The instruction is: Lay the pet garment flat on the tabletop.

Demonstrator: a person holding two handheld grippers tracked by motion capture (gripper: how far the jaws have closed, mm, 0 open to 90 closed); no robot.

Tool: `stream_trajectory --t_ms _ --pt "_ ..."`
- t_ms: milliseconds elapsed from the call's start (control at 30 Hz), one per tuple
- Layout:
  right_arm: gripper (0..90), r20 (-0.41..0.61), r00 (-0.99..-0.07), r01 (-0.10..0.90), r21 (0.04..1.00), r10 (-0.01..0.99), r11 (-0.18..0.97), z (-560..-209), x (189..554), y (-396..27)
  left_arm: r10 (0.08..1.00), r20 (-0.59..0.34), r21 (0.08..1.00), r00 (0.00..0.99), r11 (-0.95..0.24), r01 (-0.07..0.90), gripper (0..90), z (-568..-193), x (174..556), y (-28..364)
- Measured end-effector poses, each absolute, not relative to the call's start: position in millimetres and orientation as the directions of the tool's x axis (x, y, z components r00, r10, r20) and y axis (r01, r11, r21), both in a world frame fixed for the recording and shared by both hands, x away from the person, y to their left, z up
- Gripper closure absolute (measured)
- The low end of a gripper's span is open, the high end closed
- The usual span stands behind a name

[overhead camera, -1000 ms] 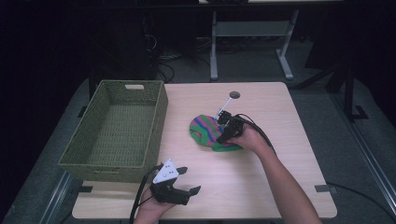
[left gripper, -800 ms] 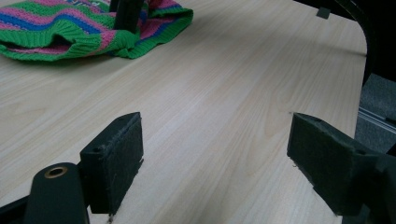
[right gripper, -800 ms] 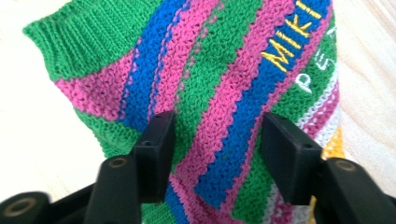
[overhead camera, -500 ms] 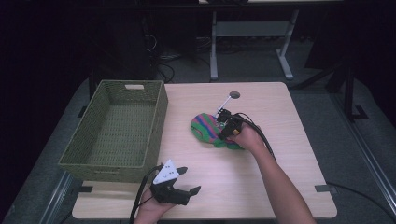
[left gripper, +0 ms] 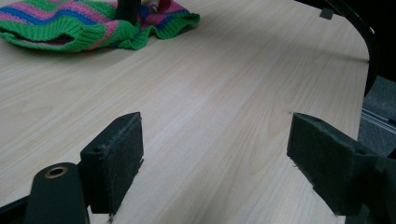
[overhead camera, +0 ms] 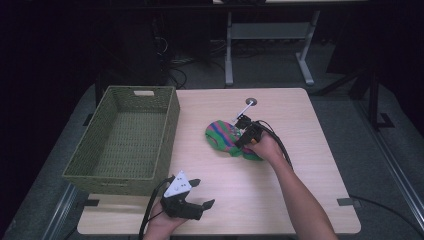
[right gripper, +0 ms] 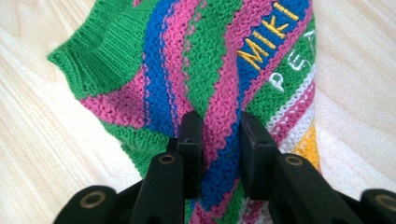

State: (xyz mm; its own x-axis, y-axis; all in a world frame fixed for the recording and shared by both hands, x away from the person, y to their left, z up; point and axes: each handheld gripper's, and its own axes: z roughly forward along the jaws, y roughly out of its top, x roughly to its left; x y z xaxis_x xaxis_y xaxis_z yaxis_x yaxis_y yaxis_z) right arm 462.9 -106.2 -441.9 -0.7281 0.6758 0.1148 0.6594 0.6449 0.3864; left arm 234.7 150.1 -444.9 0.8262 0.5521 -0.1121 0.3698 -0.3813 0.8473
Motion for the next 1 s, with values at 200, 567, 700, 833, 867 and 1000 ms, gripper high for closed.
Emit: stream_trajectory --t_ms 200,567,700,833,867,1000 --pt "72.5 0.113 -0.721 0.663 0.399 0.683 0.634 -439.8 461.9 -107.7 0.555 -0.115 0.846 0.824 -0.38 0.374 18.1 -445.6 235.9 150.2" --pt "73.1 0.178 -0.691 0.687 0.462 0.701 0.561 -422.1 464.1 -132.7 0.558 -0.118 0.848 0.821 -0.374 0.376 18.2 -445.5 236.5 151.6" --pt "73.3 0.191 -0.685 0.69 0.479 0.703 0.543 -414.9 463.5 -141.2 0.559 -0.116 0.851 0.821 -0.371 0.373 18.2 -444.9 236.0 151.2" --pt "73.4 0.208 -0.679 0.69 0.508 0.704 0.515 -405.5 461.1 -148.4 0.56 -0.112 0.85 0.821 -0.374 0.371 18.1 -445.0 236.4 151.6" --pt "73.4 0.215 -0.676 0.691 0.517 0.705 0.506 -402.4 460.4 -150.8 0.561 -0.114 0.85 0.82 -0.372 0.373 18.2 -444.8 236.3 151.8" --pt "73.4 0.262 -0.664 0.698 0.553 0.7 0.455 -392.6 458.4 -159.9 0.569 -0.123 0.857 0.813 -0.353 0.377 18.1 -443.9 237.7 155.8"
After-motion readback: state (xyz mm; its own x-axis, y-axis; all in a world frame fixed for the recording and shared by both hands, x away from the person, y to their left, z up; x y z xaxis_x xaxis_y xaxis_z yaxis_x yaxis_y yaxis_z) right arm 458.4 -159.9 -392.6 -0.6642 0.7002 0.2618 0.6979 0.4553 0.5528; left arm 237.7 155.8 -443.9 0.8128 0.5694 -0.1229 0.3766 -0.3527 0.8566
